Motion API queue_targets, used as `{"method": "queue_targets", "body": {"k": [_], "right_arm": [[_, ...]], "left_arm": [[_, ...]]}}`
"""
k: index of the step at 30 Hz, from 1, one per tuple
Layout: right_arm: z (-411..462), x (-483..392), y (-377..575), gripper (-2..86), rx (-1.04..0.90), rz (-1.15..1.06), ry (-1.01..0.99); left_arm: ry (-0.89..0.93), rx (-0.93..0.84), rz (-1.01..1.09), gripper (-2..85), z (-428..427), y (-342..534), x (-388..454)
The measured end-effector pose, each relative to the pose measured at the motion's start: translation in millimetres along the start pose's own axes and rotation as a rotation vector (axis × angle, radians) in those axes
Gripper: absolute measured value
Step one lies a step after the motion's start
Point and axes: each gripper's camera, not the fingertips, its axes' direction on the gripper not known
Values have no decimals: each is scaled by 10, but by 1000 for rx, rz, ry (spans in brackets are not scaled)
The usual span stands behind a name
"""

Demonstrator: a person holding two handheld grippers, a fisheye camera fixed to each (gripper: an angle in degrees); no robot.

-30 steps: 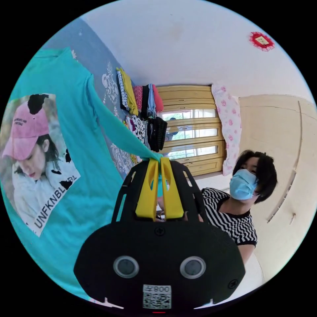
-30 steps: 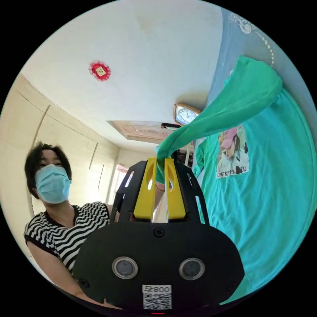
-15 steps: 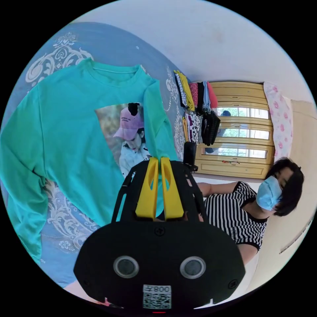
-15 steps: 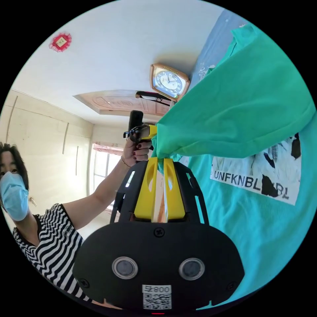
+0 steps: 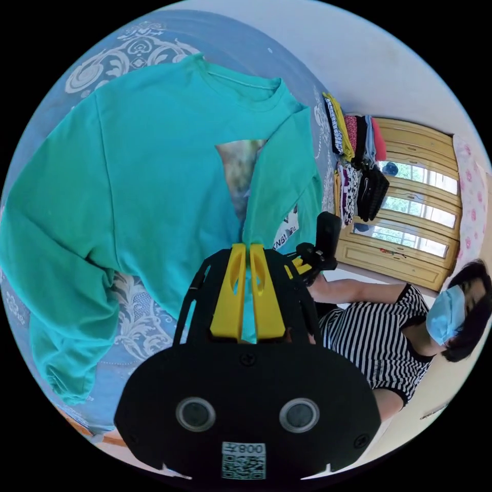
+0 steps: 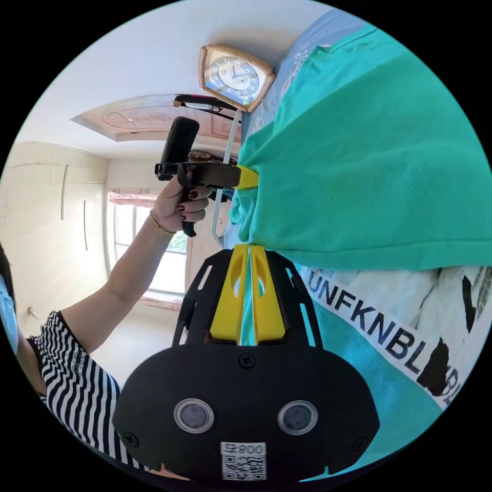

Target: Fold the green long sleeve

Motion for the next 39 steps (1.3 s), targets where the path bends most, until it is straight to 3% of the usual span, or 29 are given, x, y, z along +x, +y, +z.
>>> {"method": "queue_targets", "body": {"k": [6,11,17,21,24,27,29,32,35,39], "right_arm": [[-194,-172,215,1,-38,-93,-6],[-562,-162,538,0,49,-6,78],[-608,-308,506,1,32,-24,125],[-496,-414,384,1,-9,-71,166],[-372,-461,319,1,-8,-83,128],[-283,-528,283,2,-15,-91,110],[-298,-607,267,3,-13,-110,141],[-465,-755,218,6,19,-152,252],[-763,-912,136,14,92,-188,493],[-1044,-1111,75,57,160,-192,892]], "left_arm": [[84,-4,330,11,249,151,798],[114,-7,472,11,481,159,1113],[131,71,369,14,101,191,749],[-79,102,209,19,-411,271,307],[-134,108,14,31,-607,240,-255],[-115,177,-142,56,-641,257,-692],[-55,231,-134,68,-599,283,-751],[-73,239,-108,87,-455,288,-701],[-172,238,-106,103,-319,290,-614],[-375,373,-94,103,-268,320,-372]]}}
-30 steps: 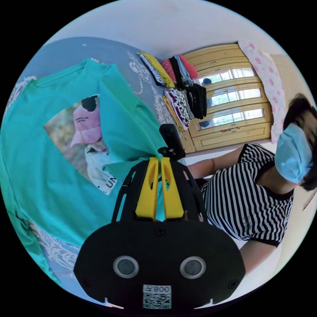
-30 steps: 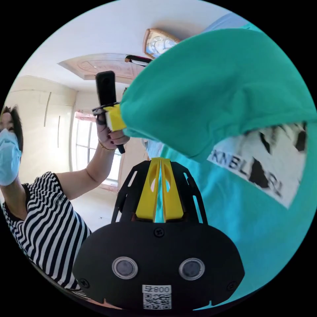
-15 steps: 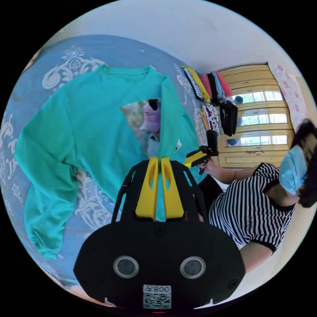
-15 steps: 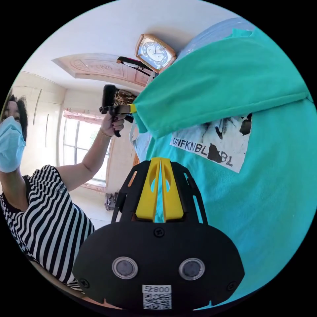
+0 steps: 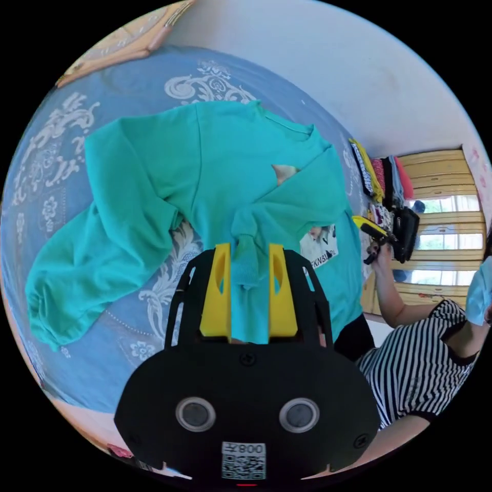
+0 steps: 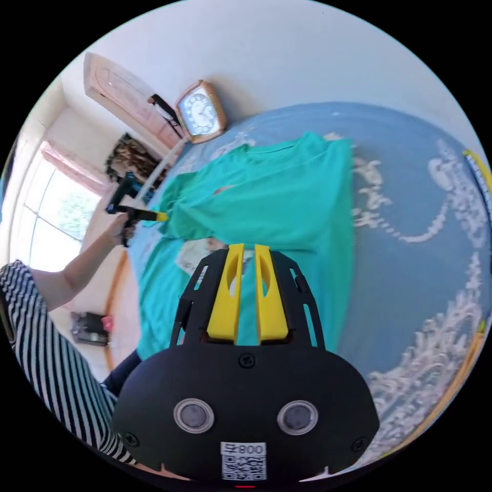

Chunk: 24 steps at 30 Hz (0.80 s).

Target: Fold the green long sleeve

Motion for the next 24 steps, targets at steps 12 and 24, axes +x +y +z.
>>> {"method": "queue_targets", "body": {"k": [12,24], "right_arm": [[67,-450,103,61,-53,-135,402],[-130,-461,357,56,46,-52,467]], "left_arm": [[151,181,402,109,909,-1237,1586],[140,100,400,105,2248,-2712,2032]]}}
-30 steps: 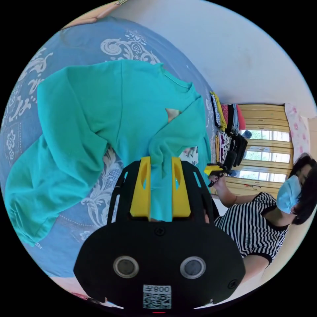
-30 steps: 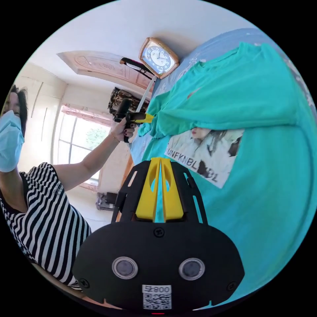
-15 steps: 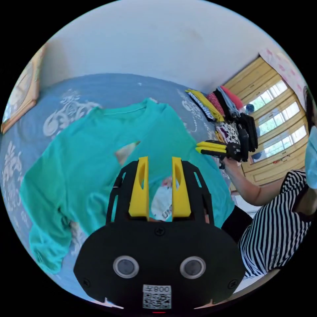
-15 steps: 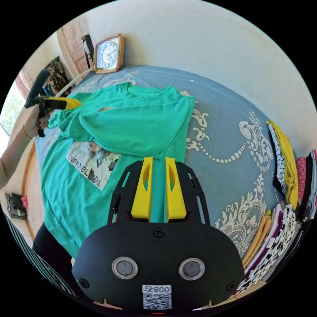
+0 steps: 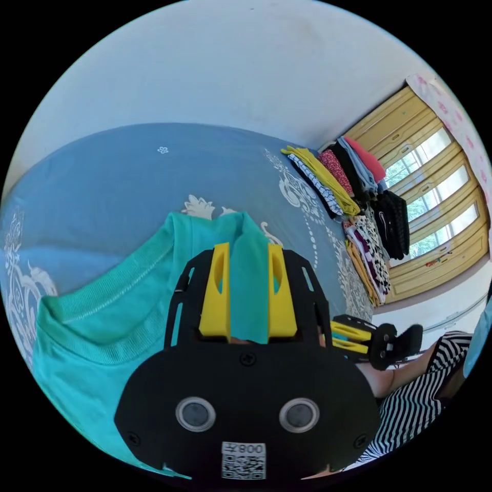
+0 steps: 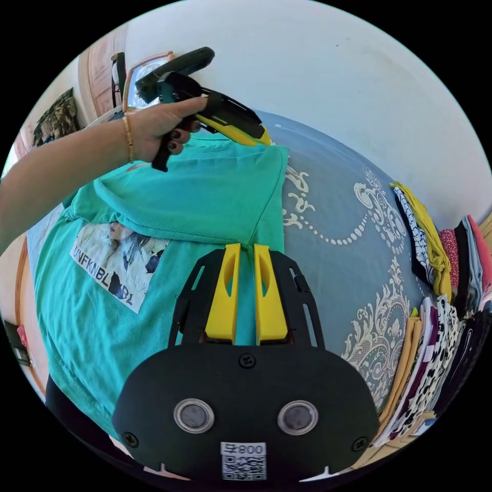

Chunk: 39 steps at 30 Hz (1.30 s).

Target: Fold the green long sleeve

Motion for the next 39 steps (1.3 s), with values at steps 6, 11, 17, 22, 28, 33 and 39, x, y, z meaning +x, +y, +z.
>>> {"method": "queue_targets", "body": {"k": [6,11,17,22,28,33,39], "right_arm": [[-103,229,77,37,6,24,-46],[-356,612,209,21,108,100,-111],[-622,1205,414,15,201,224,-129],[-481,1538,489,14,106,263,-139],[-336,1832,514,16,17,281,-183],[-297,2083,566,18,2,302,-246],[-306,2418,674,12,23,373,-292]], "left_arm": [[32,-96,47,34,451,-271,46],[139,-2,83,17,441,-419,240],[100,-56,118,13,770,-731,439],[89,-144,69,16,1233,-841,380],[173,-144,2,32,1444,-809,274],[194,-85,41,65,1224,-763,417],[81,-11,82,75,925,-563,679]]}}
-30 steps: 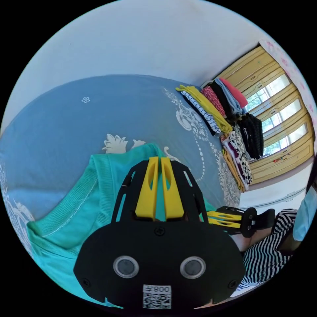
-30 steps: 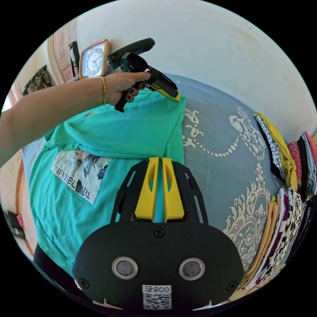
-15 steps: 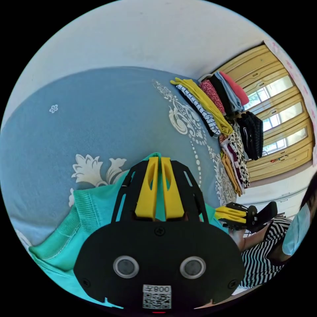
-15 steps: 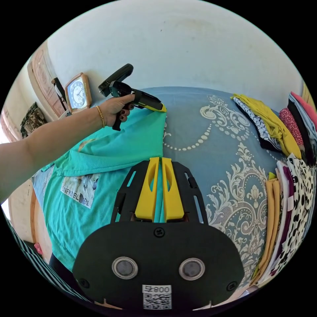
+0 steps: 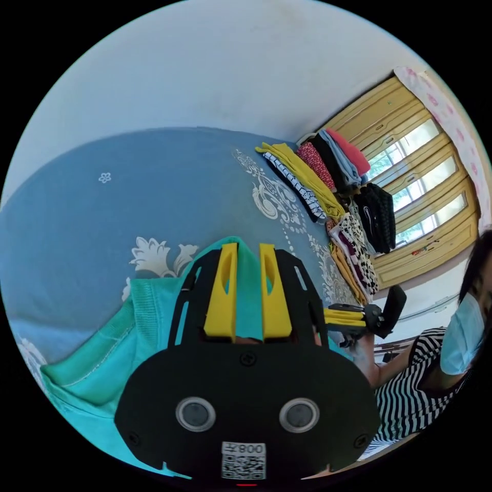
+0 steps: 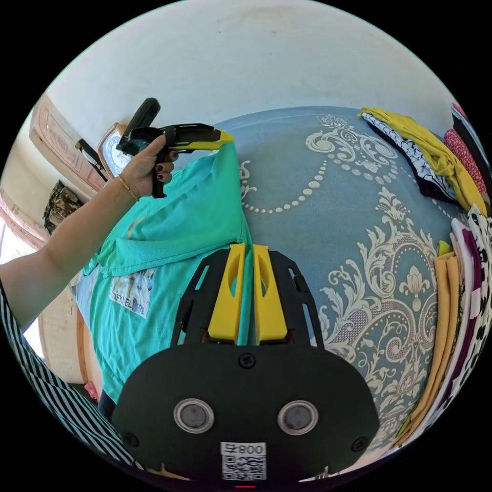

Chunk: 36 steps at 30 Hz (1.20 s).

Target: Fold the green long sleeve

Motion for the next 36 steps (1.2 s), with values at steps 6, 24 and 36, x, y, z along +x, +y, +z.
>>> {"method": "queue_targets", "body": {"k": [6,24,36], "right_arm": [[-128,59,-47,2,80,-3,20],[166,-108,-366,1,27,-94,60],[455,-426,-519,1,-33,-160,69]], "left_arm": [[-74,104,7,74,-251,233,227],[-195,48,65,3,-872,996,912],[-250,55,-182,4,-2032,2541,927]]}}
